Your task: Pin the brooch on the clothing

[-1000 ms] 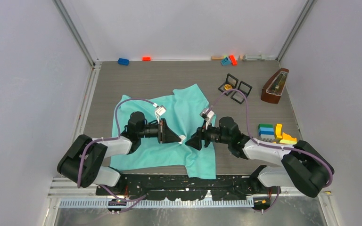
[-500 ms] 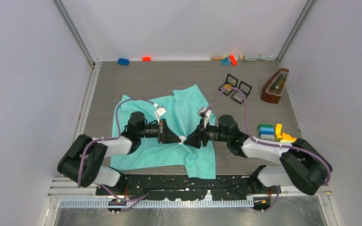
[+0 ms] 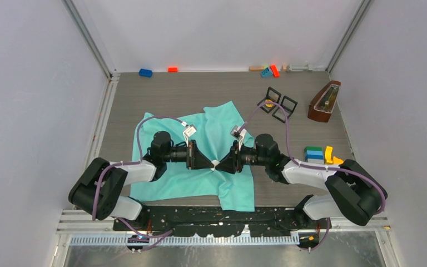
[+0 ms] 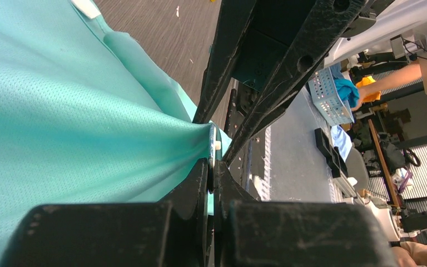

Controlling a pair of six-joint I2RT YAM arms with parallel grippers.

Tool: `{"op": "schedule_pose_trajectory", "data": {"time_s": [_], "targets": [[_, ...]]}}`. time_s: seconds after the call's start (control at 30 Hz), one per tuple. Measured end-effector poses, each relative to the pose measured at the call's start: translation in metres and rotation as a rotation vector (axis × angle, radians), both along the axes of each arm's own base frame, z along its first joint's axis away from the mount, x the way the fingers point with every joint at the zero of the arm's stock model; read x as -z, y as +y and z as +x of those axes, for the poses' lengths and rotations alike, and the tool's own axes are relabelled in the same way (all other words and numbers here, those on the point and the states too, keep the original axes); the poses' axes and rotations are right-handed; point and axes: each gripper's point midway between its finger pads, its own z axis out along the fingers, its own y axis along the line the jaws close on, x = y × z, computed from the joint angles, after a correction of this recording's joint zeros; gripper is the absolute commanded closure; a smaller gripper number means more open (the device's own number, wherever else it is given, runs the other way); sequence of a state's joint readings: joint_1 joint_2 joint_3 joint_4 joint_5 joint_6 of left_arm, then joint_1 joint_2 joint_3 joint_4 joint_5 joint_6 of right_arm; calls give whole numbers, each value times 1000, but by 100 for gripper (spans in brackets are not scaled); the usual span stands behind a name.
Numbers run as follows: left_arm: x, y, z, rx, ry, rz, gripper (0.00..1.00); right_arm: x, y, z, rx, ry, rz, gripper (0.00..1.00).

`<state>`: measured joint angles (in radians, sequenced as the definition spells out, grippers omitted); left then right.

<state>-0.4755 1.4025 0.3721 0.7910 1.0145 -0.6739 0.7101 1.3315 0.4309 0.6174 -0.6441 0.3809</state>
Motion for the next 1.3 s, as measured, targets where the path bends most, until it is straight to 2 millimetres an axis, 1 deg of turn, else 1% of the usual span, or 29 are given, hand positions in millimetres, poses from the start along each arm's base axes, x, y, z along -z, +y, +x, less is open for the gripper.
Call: {"op": "schedule_pose_trajectory", "data": {"time_s": [0.57,1.03,1.3], "targets": [[1,0,3,-3,-3,-4,100,0,6,2,-23,32,0,78],[3,1,4,-10,-3,0,100,3,8,4,-36,65,-7,82],[4,1,6,-17,-6,3,100,5,7,9,-21,96,-17,87]]}}
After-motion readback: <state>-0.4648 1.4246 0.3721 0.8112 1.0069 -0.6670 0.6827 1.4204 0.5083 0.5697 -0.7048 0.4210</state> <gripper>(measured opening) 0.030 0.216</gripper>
